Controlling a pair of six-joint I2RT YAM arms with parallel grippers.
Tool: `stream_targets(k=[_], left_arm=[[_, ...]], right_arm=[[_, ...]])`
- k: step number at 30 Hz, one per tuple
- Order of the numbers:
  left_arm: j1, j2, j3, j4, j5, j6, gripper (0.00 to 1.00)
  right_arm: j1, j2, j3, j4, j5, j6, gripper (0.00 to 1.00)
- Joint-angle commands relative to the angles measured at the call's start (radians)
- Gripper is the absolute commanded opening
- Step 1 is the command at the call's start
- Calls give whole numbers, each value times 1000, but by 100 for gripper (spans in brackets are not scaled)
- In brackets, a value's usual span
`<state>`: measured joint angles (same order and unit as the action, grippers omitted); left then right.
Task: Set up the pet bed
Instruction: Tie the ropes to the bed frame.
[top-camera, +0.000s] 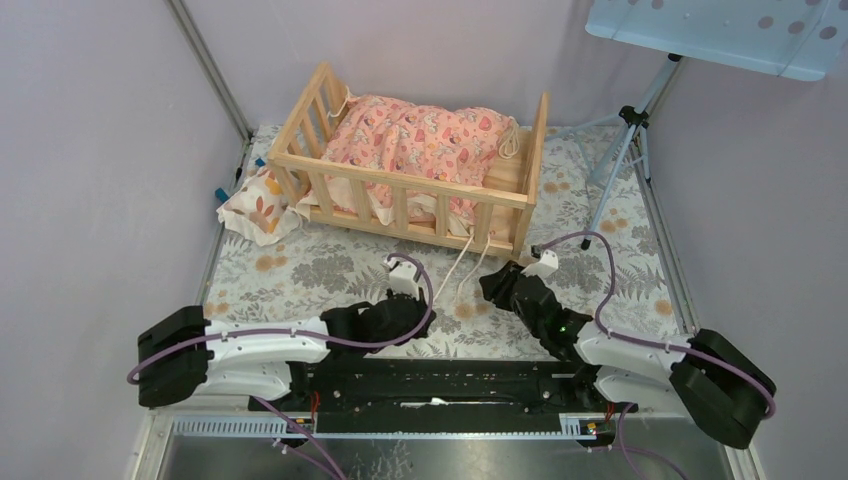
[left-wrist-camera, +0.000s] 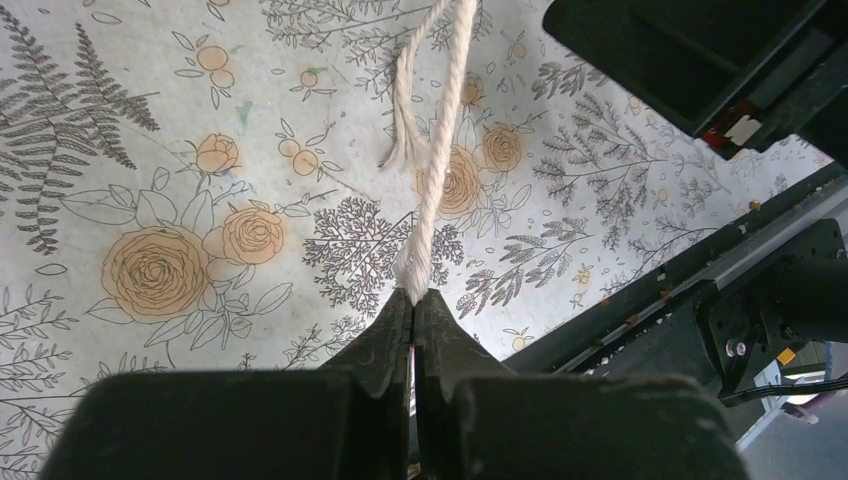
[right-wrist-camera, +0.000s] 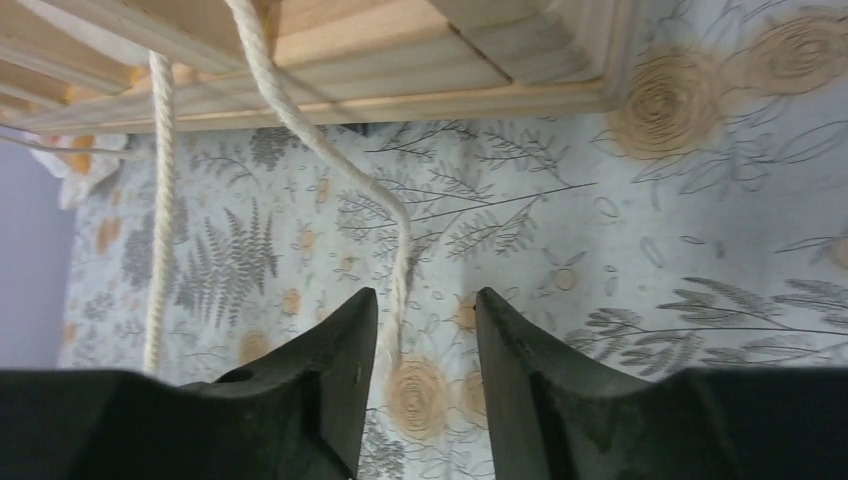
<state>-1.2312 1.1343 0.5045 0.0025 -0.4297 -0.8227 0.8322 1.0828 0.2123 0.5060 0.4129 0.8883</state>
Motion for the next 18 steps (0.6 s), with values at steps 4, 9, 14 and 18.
stream_targets(k=[4, 9, 14, 18], left_arm=[[2, 100, 77, 125, 45, -25, 0], [2, 189, 120, 199, 77, -64, 0], [2, 317, 180, 280, 87, -96, 0], [3, 440, 274, 335, 150, -76, 0]], right_arm=[[5, -133, 34, -217, 79, -117, 54], [5, -312, 41, -346, 112, -152, 55], [5, -526, 38, -477, 140, -178, 56], [5, -642, 31, -591, 162, -179, 57]])
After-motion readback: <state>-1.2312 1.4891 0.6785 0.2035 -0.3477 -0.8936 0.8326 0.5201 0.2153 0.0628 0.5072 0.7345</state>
